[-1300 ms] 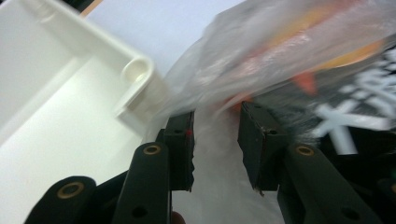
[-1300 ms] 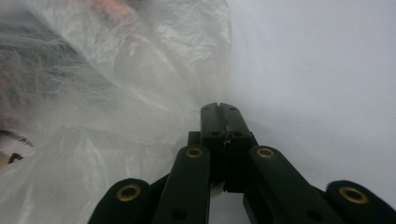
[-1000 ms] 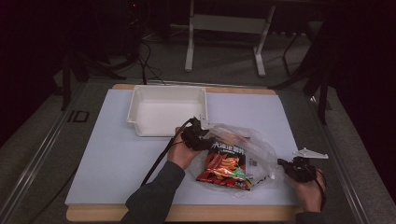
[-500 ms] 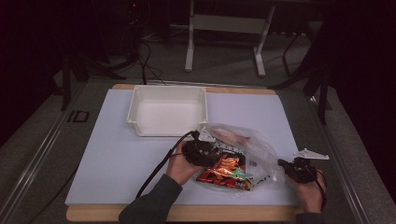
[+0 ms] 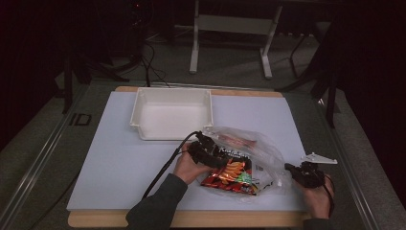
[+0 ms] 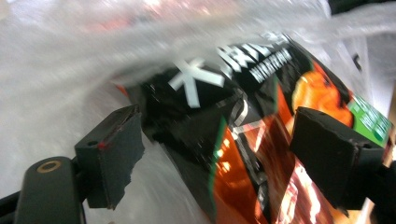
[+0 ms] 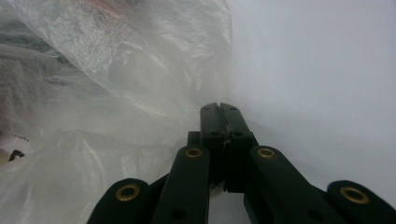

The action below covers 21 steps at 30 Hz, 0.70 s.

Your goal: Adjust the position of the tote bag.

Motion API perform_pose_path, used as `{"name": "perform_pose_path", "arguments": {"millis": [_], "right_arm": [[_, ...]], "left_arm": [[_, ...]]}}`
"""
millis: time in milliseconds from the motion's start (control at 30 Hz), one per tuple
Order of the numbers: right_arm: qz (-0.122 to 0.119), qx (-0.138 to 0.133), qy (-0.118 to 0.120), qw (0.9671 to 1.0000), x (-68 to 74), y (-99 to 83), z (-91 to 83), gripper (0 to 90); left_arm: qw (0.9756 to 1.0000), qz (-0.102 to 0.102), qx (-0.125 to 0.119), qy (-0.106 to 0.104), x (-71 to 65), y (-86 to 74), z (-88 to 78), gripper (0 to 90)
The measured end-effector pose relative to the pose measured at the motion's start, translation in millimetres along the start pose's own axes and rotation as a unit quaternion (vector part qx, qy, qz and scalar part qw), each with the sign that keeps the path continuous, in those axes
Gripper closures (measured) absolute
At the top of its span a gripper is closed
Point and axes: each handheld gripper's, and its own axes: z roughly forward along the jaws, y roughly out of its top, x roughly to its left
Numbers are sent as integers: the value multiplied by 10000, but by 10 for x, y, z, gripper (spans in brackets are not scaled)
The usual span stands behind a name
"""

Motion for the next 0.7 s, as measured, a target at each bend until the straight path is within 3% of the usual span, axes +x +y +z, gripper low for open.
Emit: {"name": "perform_pose_path", "arguments": {"millis": [67, 100, 400, 500, 600, 700], "right_arm": [[-4, 1, -1, 10000, 1, -1, 1, 890], [-9, -1, -4, 10000, 2, -1, 2, 889], [-1, 5, 16, 10000, 2, -8, 11, 887], [-7, 4, 17, 10000, 1, -11, 12, 886], [-9, -2, 19, 10000, 3, -12, 11, 883], [-3, -3, 19, 10000, 3, -13, 14, 881]], "left_arm": [[10000, -72, -11, -48, 21, 17, 21, 165], [9996, -235, 3, -134, 67, 58, 82, 165], [9981, -501, 122, -331, 159, 150, 256, 165], [9975, -526, 104, -464, 158, 156, 273, 226], [9978, -507, 61, -412, 141, 164, 231, 378], [9981, -415, 98, -441, 105, 162, 204, 440]]}}
